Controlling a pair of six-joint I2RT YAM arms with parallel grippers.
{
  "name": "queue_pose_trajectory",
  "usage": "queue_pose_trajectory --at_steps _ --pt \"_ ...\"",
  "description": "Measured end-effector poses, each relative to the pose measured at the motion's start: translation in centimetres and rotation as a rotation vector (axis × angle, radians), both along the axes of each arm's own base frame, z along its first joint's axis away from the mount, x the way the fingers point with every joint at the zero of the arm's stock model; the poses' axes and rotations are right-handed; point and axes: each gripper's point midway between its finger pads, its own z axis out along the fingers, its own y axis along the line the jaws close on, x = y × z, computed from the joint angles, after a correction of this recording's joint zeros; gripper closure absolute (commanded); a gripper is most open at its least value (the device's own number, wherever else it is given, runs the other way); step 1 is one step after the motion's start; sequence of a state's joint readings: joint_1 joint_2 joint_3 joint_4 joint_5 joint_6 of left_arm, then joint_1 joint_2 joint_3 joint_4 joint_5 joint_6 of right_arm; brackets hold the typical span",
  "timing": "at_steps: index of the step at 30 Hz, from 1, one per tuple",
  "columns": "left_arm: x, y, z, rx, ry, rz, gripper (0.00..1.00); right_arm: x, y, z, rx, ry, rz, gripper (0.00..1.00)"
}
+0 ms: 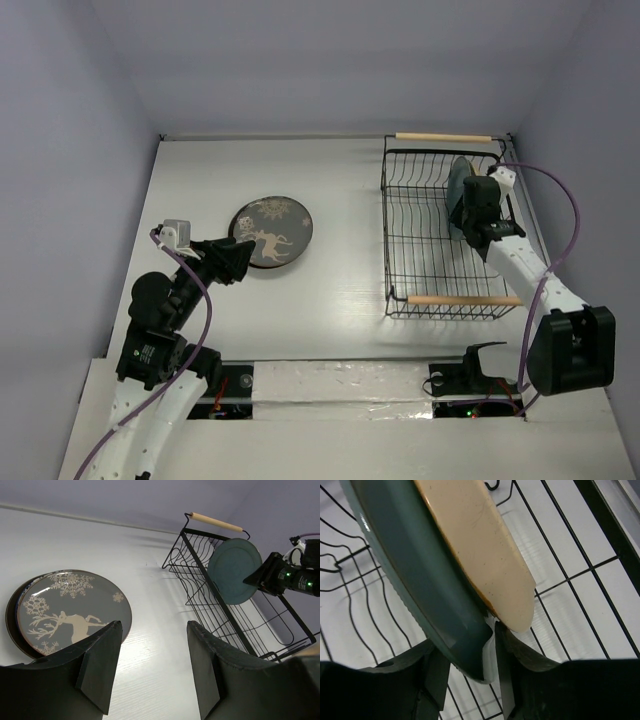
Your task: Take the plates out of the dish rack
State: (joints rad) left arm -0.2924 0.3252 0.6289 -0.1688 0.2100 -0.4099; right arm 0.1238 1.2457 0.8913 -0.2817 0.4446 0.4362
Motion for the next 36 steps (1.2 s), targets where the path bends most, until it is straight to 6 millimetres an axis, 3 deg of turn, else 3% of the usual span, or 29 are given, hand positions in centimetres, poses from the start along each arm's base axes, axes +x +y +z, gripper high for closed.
queue_pose_trajectory --at_steps 5,14,18,25,31,36 --pt "0.0 0.0 0.0 0.000 0.000 0.000 0.49 0.1 -0.7 -1.0 -0.026 0.029 -0.040 0.51" --pt "0.0 0.0 0.0 0.000 0.000 0.000 0.49 0.7 -1.7 0.5 -0.063 -0.001 -0.100 0.54" --pt "0.0 0.0 0.0 0.000 0.000 0.000 0.49 1.5 -1.9 0.1 -0.077 0.012 -0.113 0.64" --pt "0.0 0.0 0.0 0.000 0.000 0.000 0.49 1.3 -2.5 -0.7 -0.154 0.073 -0.075 0.96" --pt "0.0 0.0 0.0 0.000 0.000 0.000 0.49 0.8 -1.8 0.1 -0.127 0.066 -0.043 1.00" --pt "0.0 0.0 0.0 0.000 0.000 0.000 0.49 -1.2 -2.0 2.7 -0.136 0.035 -0.024 1.00"
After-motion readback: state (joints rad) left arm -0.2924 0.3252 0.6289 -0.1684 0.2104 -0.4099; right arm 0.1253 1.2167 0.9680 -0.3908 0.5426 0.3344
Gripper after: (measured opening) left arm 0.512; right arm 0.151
